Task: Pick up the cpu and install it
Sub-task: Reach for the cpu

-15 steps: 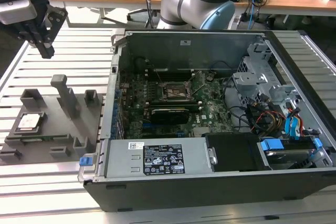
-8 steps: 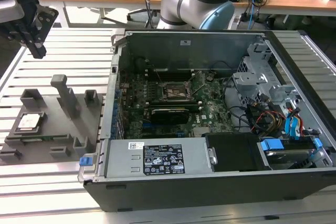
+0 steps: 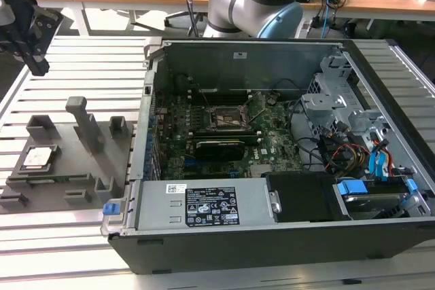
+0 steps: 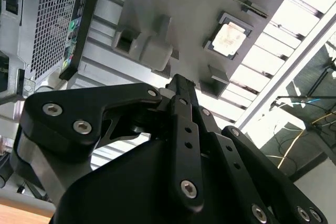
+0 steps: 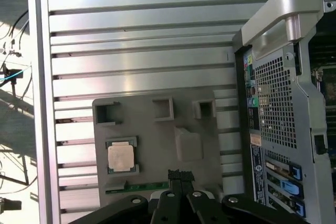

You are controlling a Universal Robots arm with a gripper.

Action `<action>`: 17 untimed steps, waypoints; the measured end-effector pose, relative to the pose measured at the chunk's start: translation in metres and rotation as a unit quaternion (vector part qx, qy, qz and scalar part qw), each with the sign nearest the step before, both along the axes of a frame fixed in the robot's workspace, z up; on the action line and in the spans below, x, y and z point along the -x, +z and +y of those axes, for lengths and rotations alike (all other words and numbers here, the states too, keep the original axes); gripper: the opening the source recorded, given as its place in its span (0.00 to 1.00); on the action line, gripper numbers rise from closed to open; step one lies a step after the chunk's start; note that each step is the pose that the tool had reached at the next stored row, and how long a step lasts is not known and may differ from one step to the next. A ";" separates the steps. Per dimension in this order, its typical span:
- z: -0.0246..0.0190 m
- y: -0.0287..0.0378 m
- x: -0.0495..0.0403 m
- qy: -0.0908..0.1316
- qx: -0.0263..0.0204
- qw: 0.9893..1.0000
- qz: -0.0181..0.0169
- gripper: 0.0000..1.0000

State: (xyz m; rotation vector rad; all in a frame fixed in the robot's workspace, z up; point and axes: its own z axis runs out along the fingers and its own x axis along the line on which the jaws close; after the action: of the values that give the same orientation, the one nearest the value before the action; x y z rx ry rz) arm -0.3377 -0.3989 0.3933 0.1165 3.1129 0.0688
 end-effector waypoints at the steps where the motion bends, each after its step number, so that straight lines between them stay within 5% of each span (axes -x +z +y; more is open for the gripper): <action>1: 0.0000 0.0000 0.0023 0.000 0.000 1.000 0.000 0.11; 17: 0.0000 0.0000 0.0288 0.000 0.000 1.000 0.000 0.11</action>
State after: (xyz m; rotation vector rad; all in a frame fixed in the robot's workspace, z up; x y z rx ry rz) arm -0.3665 -0.3989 0.3932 0.1165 3.1128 0.0687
